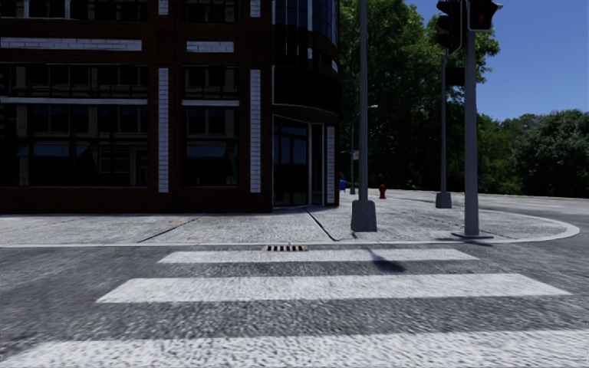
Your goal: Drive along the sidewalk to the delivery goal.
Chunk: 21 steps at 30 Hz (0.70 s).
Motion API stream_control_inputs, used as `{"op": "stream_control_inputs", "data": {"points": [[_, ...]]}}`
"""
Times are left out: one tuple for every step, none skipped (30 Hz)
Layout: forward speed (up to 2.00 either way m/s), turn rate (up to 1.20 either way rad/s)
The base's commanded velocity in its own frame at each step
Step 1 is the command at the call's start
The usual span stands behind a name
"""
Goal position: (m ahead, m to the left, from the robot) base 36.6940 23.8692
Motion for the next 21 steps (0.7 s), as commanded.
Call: {"op": "stream_control_inputs", "data": {"points": [[2.00,0.00],[2.00,0.00],[2.00,0.00],[2.00,0.00],[2.00,0.00],[2.00,0.00],[2.00,0.00],[2.00,0.00],[2.00,0.00],[2.00,0.00],[2.00,0.00],[2.00,0.00],[2.00,0.00],[2.00,0.00],[2.00,0.00],[2.00,0.00],[2.00,0.00],[2.00,0.00],[2.00,0.00],[2.00,0.00],[2.00,0.00]]}}
